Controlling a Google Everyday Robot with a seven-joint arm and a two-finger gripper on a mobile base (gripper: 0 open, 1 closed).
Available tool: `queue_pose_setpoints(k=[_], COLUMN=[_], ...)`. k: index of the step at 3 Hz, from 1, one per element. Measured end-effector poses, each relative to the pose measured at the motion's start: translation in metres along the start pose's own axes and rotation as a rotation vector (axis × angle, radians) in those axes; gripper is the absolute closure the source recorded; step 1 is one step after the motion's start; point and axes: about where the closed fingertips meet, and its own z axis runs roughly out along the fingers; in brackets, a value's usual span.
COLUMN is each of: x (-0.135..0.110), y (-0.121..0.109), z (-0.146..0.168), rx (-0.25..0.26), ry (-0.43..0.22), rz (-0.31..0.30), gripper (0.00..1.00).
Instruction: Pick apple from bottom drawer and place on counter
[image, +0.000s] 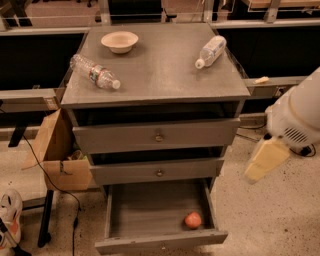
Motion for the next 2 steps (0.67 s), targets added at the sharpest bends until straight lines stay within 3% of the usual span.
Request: queue_pose_setpoints(k=[1,2], x=[0.026,0.029], y=[0.018,0.037], z=[0.089,0.189], rx=[-0.014,-0.063], ry=[0.051,0.059], rz=[0.131,0.229], gripper=[0.00,0.00])
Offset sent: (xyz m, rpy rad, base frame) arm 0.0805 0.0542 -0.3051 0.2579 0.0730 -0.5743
